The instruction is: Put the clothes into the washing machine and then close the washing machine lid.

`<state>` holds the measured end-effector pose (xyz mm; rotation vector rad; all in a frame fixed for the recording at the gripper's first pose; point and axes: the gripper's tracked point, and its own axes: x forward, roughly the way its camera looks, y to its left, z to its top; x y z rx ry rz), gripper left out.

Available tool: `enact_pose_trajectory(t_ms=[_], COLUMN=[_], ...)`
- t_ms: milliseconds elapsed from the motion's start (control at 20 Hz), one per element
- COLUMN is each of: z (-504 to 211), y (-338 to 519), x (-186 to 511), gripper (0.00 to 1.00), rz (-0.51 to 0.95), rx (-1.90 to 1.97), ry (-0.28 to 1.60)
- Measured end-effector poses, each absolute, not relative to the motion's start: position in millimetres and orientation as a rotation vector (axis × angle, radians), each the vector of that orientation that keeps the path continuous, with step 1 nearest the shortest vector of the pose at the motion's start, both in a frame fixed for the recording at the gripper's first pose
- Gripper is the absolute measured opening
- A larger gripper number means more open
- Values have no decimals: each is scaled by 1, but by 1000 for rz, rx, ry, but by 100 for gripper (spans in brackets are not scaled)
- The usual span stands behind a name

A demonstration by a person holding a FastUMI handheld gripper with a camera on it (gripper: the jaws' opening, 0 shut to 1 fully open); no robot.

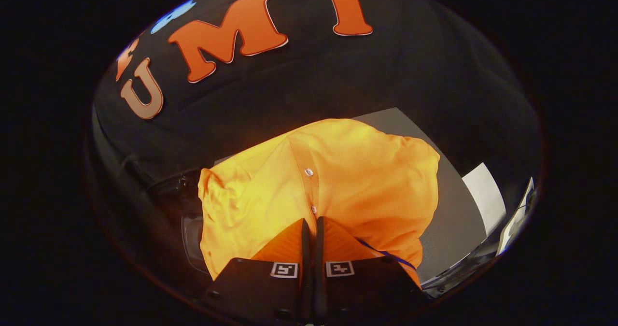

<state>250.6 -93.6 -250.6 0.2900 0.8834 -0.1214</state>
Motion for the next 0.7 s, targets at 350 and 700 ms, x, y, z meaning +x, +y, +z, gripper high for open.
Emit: enact_pose_trajectory(t_ms=[350,700], z=[-210,-172], y=[-80,-50], x=[249,243], gripper=[7,8], rz=[-89,-45], rx=[424,462], ry=[723,605])
